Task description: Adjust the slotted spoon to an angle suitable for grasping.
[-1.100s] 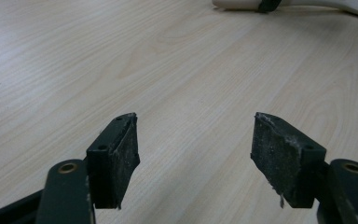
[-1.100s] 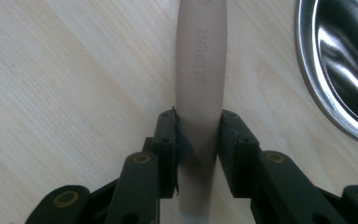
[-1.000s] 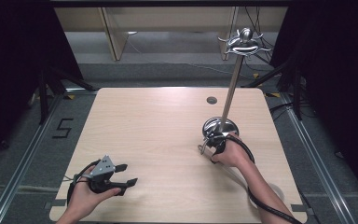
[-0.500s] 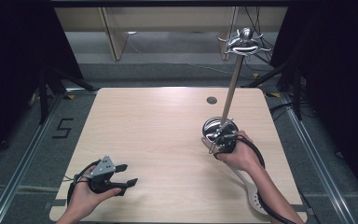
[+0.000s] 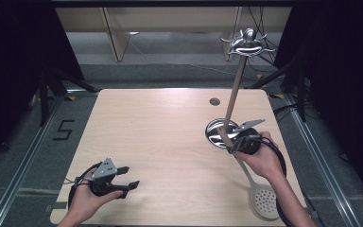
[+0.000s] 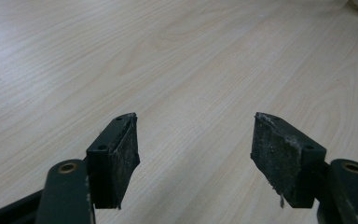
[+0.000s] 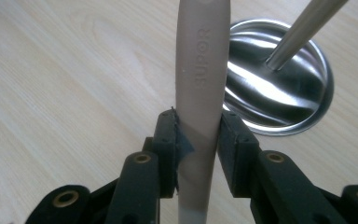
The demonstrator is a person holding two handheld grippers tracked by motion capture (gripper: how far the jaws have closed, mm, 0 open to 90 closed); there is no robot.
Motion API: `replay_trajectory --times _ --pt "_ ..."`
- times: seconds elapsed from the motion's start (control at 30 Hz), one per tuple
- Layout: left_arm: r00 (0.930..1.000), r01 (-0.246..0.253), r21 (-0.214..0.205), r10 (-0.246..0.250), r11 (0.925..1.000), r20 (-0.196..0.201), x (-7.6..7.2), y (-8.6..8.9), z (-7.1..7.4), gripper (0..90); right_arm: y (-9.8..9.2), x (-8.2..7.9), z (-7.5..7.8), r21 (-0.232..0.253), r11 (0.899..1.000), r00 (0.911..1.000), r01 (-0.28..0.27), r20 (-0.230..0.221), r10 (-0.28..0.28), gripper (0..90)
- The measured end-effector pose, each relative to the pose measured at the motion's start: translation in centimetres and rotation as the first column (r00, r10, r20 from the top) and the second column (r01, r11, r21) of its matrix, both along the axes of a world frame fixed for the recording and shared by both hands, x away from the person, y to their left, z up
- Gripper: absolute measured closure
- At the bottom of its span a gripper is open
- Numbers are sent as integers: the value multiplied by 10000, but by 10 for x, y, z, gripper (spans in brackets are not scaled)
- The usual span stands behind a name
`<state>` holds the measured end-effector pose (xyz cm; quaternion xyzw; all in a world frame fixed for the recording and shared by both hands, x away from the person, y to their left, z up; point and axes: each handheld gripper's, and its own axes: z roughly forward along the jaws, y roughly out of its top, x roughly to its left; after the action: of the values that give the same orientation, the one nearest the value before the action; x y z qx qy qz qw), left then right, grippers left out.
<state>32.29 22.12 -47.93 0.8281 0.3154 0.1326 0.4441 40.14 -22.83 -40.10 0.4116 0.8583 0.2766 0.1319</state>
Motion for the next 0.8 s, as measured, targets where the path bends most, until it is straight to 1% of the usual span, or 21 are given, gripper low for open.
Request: replay_trajectory --times 0.03,0.07,0.1,0.2,0.23,0.27,0.3,0.33,0.37,0.4,0.43,0.47,0.5,0.53,0.57,0.6,0.63,0.7,0.73,0.77,0.8 --pt "10000 -52 -4 52 10000 35 0 0 0 310 0 -1 -3 167 9998 9988 85 483 -93 705" --pt "10000 -45 5 45 10000 47 0 0 0 310 -3 -3 1 125 9999 9995 62 311 -66 705" --pt "10000 -45 5 45 10000 47 0 0 0 310 -3 -3 1 125 9999 9995 62 311 -66 705" --pt "10000 -64 11 64 10000 19 0 0 0 310 -10 -8 4 376 9989 9980 286 556 -306 705" --pt "10000 -60 22 60 10000 24 0 0 0 310 -16 -10 6 545 9983 9947 219 991 -273 705" --pt "10000 -59 23 59 10000 25 0 0 0 310 -16 -10 6 545 9983 9947 219 991 -273 705" --pt "10000 -47 15 47 10000 39 0 0 -1 310 -17 -12 8 626 9974 9940 366 1006 -428 705" --pt "10000 -48 15 48 10000 36 0 0 -1 310 -20 -14 9 720 9966 9919 405 1172 -488 705" --pt "10000 -60 27 60 10000 16 0 0 0 310 -23 -18 11 991 9933 9863 587 1481 -730 705" --pt "10000 -59 23 59 10000 13 0 0 0 310 -23 -18 11 991 9933 9863 587 1481 -730 705" --pt "10000 -66 18 66 10000 8 0 -1 -1 310 -24 -21 13 1111 9910 9865 745 1369 -895 705" --pt "10000 -69 15 69 10000 5 0 -1 -1 310 -31 -21 14 1209 9917 9774 448 2000 -686 705" --pt "9999 -98 -102 98 9999 -44 0 -1 -1 310 -32 -24 17 1360 9886 9796 652 1798 -894 705" --pt "10000 -94 -45 94 9999 -31 0 -1 -1 310 -36 -26 17 1401 9877 9754 697 1979 -969 705" --pt "10000 -39 32 39 10000 -78 0 -1 0 310 -36 -26 17 1401 9877 9754 697 1979 -969 705" --pt "9999 -44 8 44 10000 -102 0 -1 -1 310 -35 -28 18 1630 9824 9721 909 1995 -1231 705" --pt "9999 -153 11 153 9999 -9 -1 -1 -1 310 -40 -32 19 1789 9788 9640 996 2264 -1395 705" --pt "9999 -99 -49 99 9999 -26 0 -1 -1 310 -41 -33 19 1903 9762 9616 1042 2312 -1477 705" --pt "9999 -109 -106 108 9999 -45 -1 -1 -1 310 -45 -35 20 2002 9746 9561 1004 2517 -1502 705" --pt "9999 -125 -125 124 9998 -79 -1 -2 -1 310 -45 -35 20 2002 9746 9561 1004 2517 -1502 705" --pt "9999 -82 -82 81 9999 -111 0 -1 -1 310 -47 -37 20 2054 9729 9535 1061 2567 -1582 705"
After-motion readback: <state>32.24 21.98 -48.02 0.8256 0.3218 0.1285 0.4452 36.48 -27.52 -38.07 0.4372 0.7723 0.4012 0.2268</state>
